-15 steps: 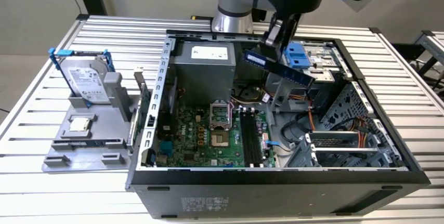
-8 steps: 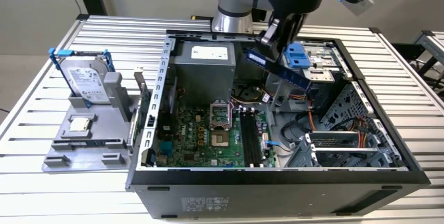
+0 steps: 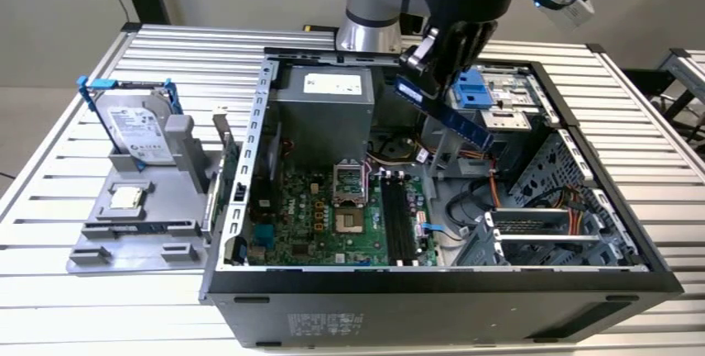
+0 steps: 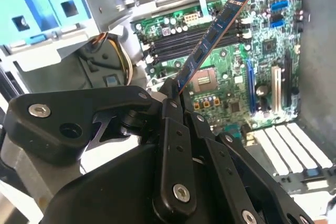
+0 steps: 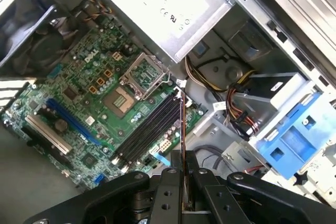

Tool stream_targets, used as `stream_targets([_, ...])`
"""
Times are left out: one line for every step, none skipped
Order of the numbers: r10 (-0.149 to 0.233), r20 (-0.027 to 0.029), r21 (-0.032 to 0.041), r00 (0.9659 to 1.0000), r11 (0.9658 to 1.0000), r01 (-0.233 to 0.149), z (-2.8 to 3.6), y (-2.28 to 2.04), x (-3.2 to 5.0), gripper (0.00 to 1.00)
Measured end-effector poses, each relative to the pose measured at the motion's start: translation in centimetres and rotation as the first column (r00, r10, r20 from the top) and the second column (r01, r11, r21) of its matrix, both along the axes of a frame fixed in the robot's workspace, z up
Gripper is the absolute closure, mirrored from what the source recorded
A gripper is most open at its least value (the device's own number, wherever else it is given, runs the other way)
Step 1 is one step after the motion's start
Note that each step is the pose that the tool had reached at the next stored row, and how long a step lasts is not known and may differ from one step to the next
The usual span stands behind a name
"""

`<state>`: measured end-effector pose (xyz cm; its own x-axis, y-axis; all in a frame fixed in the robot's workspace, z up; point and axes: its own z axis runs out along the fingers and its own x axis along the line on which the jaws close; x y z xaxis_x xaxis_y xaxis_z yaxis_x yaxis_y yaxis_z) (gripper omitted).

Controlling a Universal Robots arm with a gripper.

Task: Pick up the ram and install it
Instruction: 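Insert the ram into the slot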

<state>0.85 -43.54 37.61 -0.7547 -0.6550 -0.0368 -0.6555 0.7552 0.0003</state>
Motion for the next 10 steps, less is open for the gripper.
stream_targets([-0.017,0.0000,0.0001,0.9999,0.9999,0.017,-0.01,0.00,0.00,1.00])
stream_targets([-0.034,0.0000,0.0001,0.9994,0.9994,0.034,-0.02,0.00,0.00,1.00])
stream_targets([-0.050,0.0000,0.0001,0.9988,0.9988,0.050,-0.03,0.00,0.00,1.00])
stream_targets([-0.066,0.0000,0.0001,0.9978,0.9978,0.066,-0.04,0.00,0.00,1.00])
stream_targets([-0.083,0.0000,0.0000,0.9965,0.9965,0.083,-0.04,0.00,0.00,1.00])
stream_targets([-0.100,0.0000,0.0000,0.9950,0.9950,0.100,-0.05,0.00,0.00,1.00])
stream_targets([-0.117,0.0000,0.0001,0.9931,0.9931,0.117,-0.06,0.00,0.00,1.00])
stream_targets([-0.133,0.0000,0.0000,0.9911,0.9911,0.133,-0.07,0.00,0.00,1.00])
stream_targets([-0.150,0.0000,0.0001,0.9887,0.9887,0.150,-0.08,0.00,0.00,1.00])
stream_targets([-0.166,0.0000,0.0000,0.9861,0.9861,0.166,-0.08,0.00,0.00,1.00])
